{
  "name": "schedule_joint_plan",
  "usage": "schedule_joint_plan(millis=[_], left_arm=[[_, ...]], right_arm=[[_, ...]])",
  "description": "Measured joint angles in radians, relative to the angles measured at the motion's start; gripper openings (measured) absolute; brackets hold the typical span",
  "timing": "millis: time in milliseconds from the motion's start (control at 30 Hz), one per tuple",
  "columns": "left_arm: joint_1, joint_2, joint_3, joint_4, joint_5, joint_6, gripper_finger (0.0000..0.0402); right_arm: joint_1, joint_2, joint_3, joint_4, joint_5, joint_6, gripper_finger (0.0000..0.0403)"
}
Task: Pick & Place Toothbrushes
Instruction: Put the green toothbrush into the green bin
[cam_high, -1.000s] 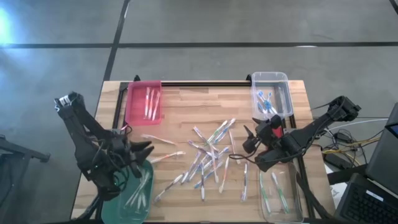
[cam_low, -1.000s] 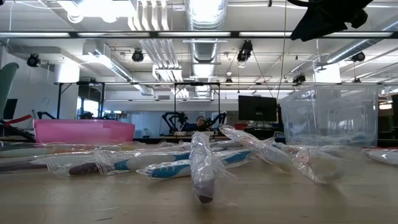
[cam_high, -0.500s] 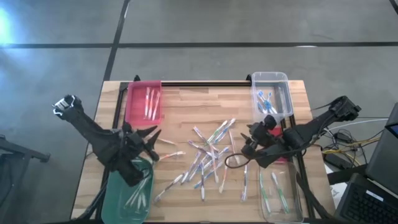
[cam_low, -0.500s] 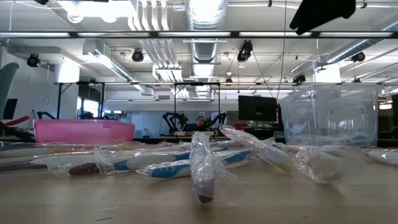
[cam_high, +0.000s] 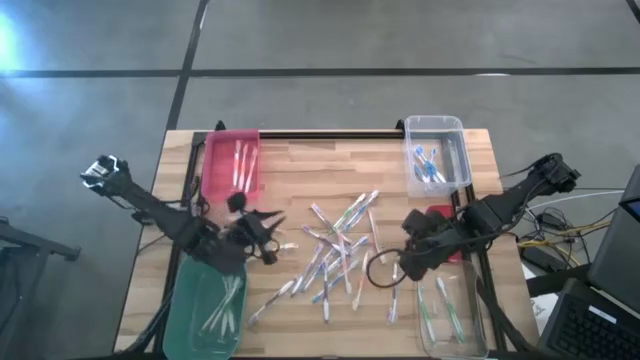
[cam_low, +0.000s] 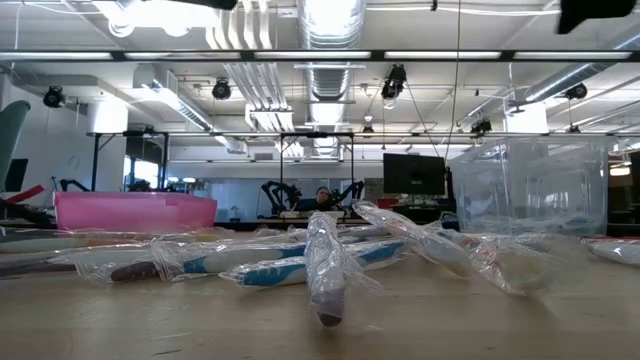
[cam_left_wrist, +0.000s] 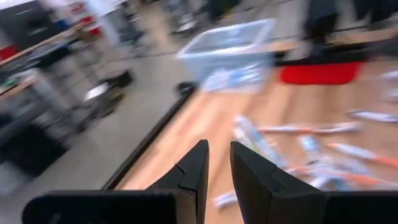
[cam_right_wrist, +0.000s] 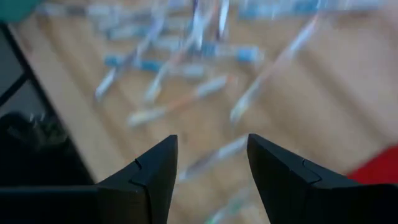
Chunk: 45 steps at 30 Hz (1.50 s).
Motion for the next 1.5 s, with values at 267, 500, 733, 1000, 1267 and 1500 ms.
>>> schedule_joint_plan(millis=[267,500,733,1000,1267,1500], left_arm=[[0.134,0.000,-0.173,0.569,0.487,0.323,0.0071],[0.232,0.000,-0.303,0.857,0.759,0.380,0.0071],[0.273,0.000,-0.341,0.905,0.910,0.436,0.0071],[0.273,0.000,-0.318,0.910,0.765,0.428,0.0071],[0.273,0.000,-0.314,0.909,0.766,0.404,0.0071],[0.273,0.000,-0.316,0.908,0.766,0.405,0.0071]], right_arm=[[0.115,0.000,-0.011,-0.101,-0.136,0.282,0.0173],[0.238,0.000,-0.032,-0.192,-0.138,0.476,0.0171],[0.314,0.000,-0.116,-0.199,-0.248,0.618,0.0171],[0.364,0.000,-0.237,-0.055,-0.285,0.677,0.0171],[0.377,0.030,-0.305,0.018,-0.346,0.697,0.0170],[0.377,0.181,-0.243,0.021,-0.387,0.609,0.0170]])
